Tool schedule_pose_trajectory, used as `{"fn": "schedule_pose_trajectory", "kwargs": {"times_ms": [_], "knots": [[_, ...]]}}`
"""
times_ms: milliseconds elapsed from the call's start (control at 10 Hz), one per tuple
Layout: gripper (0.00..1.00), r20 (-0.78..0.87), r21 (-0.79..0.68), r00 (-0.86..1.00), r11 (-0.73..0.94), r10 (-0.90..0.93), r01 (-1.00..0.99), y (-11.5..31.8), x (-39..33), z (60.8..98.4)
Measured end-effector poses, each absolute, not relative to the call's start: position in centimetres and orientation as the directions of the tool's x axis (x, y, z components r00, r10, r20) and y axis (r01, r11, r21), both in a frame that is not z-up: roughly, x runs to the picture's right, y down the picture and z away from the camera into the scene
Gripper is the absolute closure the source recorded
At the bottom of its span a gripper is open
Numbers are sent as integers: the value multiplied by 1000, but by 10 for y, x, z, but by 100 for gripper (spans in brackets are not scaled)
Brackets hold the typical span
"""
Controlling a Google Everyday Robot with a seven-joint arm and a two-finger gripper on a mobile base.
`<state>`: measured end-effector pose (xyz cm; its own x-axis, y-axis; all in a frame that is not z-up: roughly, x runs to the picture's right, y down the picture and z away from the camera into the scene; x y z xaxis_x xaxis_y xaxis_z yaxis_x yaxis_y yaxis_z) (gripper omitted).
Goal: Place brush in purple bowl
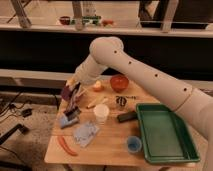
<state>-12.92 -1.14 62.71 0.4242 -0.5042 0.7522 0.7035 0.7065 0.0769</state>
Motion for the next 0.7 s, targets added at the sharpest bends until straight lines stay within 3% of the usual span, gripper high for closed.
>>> {"fn": "schedule_pose_trajectory", "kwargs": {"times_ms": [700], "knots": [[84,747,87,416,697,-519,712,-15,-127,623]]}}
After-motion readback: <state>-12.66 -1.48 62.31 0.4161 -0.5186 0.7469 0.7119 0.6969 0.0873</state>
